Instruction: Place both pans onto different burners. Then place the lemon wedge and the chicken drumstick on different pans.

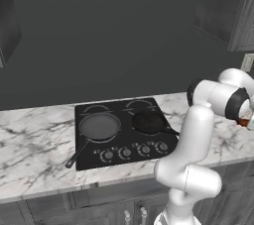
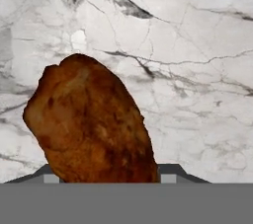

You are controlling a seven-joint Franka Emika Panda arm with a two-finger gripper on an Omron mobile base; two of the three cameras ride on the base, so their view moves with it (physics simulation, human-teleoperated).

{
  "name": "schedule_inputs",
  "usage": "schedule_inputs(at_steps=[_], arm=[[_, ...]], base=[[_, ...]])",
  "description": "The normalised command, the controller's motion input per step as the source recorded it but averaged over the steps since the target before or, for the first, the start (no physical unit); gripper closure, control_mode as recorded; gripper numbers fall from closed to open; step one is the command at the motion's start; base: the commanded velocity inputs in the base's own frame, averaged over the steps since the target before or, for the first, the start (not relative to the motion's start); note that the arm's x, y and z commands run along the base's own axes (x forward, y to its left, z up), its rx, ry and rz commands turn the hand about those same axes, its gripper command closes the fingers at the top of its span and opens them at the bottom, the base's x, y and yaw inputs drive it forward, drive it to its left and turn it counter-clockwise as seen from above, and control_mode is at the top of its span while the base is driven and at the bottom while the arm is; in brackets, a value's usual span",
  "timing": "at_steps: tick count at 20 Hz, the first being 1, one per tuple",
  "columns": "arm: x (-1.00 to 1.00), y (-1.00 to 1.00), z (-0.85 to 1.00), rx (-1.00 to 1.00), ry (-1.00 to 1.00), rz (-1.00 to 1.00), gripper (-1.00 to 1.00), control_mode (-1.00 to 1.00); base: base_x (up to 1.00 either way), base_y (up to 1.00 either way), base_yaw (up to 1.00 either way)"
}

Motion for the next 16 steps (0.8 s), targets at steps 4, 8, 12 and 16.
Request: schedule_inputs(at_steps=[4,8,12,16], arm=[[-0.18,0.56,0.26,0.00,0.00,0.00,1.00,-1.00],[-0.18,0.62,0.16,-0.02,0.00,0.00,1.00,-1.00],[-0.16,0.66,0.20,-0.04,0.00,0.00,1.00,-1.00],[-0.07,0.62,0.26,-0.03,0.00,0.00,1.00,-1.00]], base=[[0.00,0.00,0.00],[0.00,0.00,0.00],[0.00,0.00,0.00],[0.00,0.00,0.00]])
